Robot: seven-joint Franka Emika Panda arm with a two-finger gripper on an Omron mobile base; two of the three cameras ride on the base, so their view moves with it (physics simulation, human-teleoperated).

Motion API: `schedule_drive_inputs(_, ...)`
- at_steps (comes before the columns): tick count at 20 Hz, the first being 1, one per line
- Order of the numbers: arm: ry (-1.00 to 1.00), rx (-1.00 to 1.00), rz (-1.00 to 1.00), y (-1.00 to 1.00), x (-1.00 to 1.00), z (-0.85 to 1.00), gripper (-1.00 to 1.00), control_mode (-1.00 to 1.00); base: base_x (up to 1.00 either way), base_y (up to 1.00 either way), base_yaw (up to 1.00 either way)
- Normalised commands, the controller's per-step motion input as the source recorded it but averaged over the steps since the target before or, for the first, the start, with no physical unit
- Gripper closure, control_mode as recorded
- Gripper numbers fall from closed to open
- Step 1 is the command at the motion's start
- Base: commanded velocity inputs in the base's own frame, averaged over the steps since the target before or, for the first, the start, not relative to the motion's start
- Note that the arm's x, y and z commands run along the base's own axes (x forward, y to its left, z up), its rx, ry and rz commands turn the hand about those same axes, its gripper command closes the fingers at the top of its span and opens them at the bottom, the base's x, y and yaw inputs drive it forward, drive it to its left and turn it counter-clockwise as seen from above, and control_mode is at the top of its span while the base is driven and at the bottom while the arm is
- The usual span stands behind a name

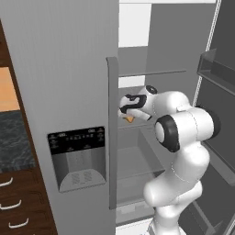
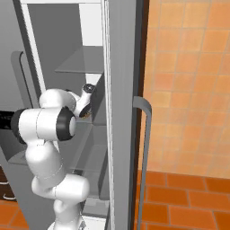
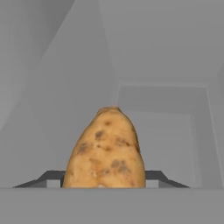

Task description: Place one potato and one fish in each tupperware on the nearby counter, to pack two identical lunches.

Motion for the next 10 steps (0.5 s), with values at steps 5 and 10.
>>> schedule_drive_inputs(5, 0.05, 0.00, 0.00, -0.29, -0.29, 0.70, 1.00, -1.00, 0.00, 0.00, 0.00)
schedule_drive_inputs(10, 0.12, 0.00, 0.00, -0.15, -0.27, 0.68, 1.00, -1.00, 0.00, 0.00, 0.00)
